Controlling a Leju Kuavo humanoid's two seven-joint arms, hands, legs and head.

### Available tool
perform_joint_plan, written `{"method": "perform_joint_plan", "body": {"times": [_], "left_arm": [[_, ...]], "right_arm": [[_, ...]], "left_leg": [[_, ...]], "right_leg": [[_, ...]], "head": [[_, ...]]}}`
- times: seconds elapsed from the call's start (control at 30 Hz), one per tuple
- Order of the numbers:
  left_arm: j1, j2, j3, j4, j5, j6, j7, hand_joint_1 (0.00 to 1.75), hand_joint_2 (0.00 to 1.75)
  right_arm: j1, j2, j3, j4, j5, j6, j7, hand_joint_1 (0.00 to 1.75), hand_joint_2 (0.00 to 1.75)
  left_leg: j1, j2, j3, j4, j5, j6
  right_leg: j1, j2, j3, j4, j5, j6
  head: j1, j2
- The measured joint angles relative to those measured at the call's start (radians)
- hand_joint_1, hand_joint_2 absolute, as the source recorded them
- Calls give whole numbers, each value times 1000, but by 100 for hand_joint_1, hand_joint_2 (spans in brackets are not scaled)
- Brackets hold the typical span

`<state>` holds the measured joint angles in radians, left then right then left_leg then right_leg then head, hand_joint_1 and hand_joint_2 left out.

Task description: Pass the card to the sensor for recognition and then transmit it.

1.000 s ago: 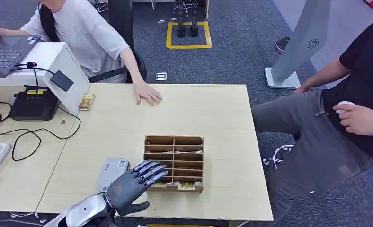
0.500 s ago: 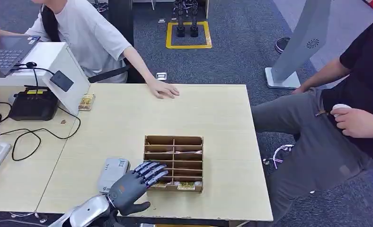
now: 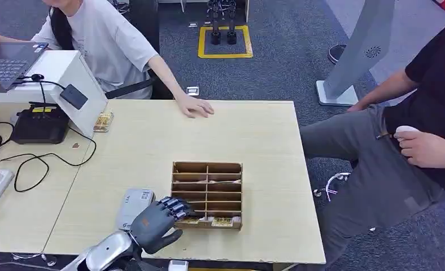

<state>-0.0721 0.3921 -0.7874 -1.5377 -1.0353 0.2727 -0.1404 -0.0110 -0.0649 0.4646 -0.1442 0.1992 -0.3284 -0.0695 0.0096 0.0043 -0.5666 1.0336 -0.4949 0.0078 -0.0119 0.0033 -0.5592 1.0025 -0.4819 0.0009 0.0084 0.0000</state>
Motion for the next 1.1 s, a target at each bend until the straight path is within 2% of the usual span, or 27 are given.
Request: {"method": "perform_joint_plan", "body": {"times": [0.27,0.67,0.77,0.83,0.9,1.03,1.1], "left_arm": [[13,-25,52,5,37,11,-27,175,175],[12,-8,119,-18,147,-10,-85,175,175],[-14,23,152,-68,225,-18,-111,175,175],[-63,60,197,-114,288,-72,-119,175,175],[-94,83,247,-148,307,-112,-132,175,175],[-106,92,294,-185,291,-119,-147,175,175],[-136,114,315,-203,341,-119,-145,175,175]], "right_arm": [[-3,0,-15,0,-10,-12,-22,0,175],[-4,0,-17,0,-8,-10,-18,0,175],[-4,0,-17,0,-7,-8,-18,0,175],[-5,0,-17,0,-7,-6,-18,0,175],[-5,0,-17,0,-7,-5,-18,0,175],[-5,0,-17,0,-7,-3,-19,0,175],[-5,0,-17,0,-5,-2,-21,0,175]], "left_leg": [[0,0,0,0,0,0],[0,0,0,0,0,0],[1,0,0,0,1,-1],[1,-1,-1,0,2,-1],[1,-1,-1,0,2,-2],[1,-1,0,0,3,-2],[2,-1,-2,0,4,-1]], "right_leg": [[0,0,0,0,0,0],[0,0,0,0,0,0],[1,0,-1,0,1,-1],[2,-2,0,0,2,-2],[2,-2,0,1,2,-2],[2,-2,-1,1,2,-2],[2,-2,-3,1,2,-2]], "head": [[0,0],[0,0],[0,0],[0,0],[0,0],[0,0],[0,0]]}}
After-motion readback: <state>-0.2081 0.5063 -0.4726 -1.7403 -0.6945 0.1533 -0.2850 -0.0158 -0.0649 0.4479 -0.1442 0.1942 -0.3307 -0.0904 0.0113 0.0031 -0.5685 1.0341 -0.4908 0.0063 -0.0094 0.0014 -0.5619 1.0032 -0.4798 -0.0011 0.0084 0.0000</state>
